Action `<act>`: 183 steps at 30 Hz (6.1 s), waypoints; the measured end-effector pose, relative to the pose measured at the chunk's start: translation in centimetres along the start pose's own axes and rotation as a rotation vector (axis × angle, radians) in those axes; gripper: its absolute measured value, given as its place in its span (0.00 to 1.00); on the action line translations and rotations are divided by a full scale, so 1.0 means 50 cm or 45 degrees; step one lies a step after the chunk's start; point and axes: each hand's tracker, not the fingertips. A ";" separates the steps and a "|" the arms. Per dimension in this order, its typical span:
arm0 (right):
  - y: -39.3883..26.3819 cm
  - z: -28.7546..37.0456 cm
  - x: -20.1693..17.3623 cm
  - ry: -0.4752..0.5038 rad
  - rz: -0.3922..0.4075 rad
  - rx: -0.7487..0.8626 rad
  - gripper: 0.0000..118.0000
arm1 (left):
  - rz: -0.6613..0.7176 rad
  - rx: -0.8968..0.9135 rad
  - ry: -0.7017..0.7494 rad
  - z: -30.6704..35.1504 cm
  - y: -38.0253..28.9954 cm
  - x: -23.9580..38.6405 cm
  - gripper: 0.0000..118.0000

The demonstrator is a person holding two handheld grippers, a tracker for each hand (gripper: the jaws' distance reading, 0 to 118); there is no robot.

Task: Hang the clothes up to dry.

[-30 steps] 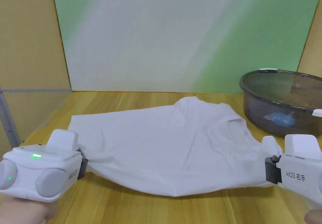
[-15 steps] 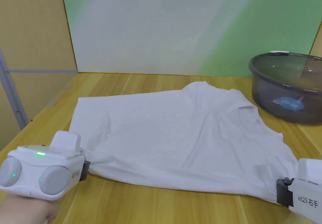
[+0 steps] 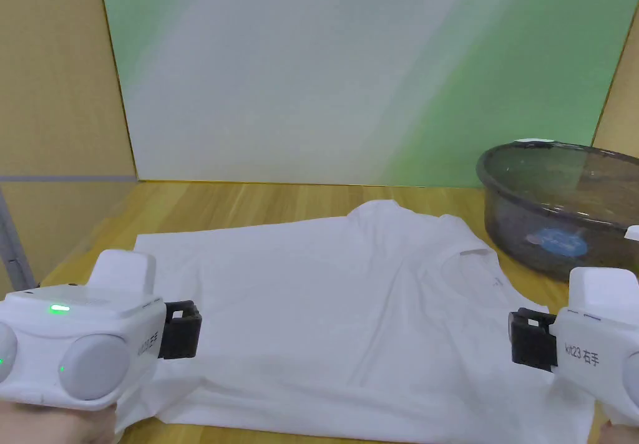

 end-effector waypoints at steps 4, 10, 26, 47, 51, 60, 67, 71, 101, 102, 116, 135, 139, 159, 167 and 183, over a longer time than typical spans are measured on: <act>0.049 -0.044 -0.037 -0.008 0.014 0.014 0.51 | 0.016 0.033 -0.017 -0.049 0.060 0.043 0.65; 0.065 -0.116 -0.078 -0.070 0.009 -0.034 0.23 | 0.048 -0.032 0.105 -0.128 0.066 0.100 0.38; 0.055 -0.151 -0.088 -0.068 -0.047 -0.071 0.01 | -0.017 0.030 0.098 -0.161 0.087 0.136 0.00; -0.040 -0.093 -0.071 0.165 0.165 -0.228 0.01 | -1.640 -0.386 -1.302 -0.105 0.067 0.380 0.37; -0.051 -0.091 -0.067 0.153 0.165 -0.238 0.01 | -1.661 -0.470 -1.294 -0.137 0.028 0.394 0.39; -0.058 -0.094 -0.053 0.154 0.126 -0.255 0.01 | -1.547 -0.530 -1.320 -0.174 0.022 0.389 0.43; -0.062 -0.096 -0.042 0.140 0.097 -0.263 0.01 | -1.492 -0.615 -1.266 -0.176 0.026 0.392 0.00; -0.058 -0.093 -0.034 0.132 0.088 -0.254 0.01 | -1.500 -0.583 -1.287 -0.173 0.017 0.377 0.00; -0.054 -0.127 -0.022 0.130 0.055 -0.254 0.01 | -1.026 -0.838 -0.470 -0.335 0.053 -0.075 0.00; -0.055 -0.133 -0.023 0.134 0.057 -0.259 0.01 | -0.988 -0.839 -0.409 -0.358 0.070 -0.075 0.00; -0.057 -0.202 -0.003 0.066 0.051 -0.344 0.01 | -0.987 -0.529 -0.232 -0.624 0.308 0.210 0.00; -0.036 -0.206 -0.010 0.020 0.037 -0.333 0.01 | -0.375 -0.221 -0.212 -0.590 0.353 0.173 0.60; -0.018 -0.197 -0.022 0.022 0.033 -0.283 0.01 | -0.370 -0.043 -0.152 -0.450 0.327 0.126 0.60; 0.005 -0.097 -0.122 -0.055 0.017 0.083 0.01 | 0.108 0.124 -0.007 -0.100 0.028 0.100 0.00; 0.008 -0.093 -0.138 -0.066 0.021 0.090 0.01 | 0.075 0.157 0.002 -0.069 0.040 0.106 0.00; 0.206 -0.013 -0.136 -0.049 0.075 0.280 0.01 | 0.045 0.357 0.023 -0.015 0.240 0.093 0.00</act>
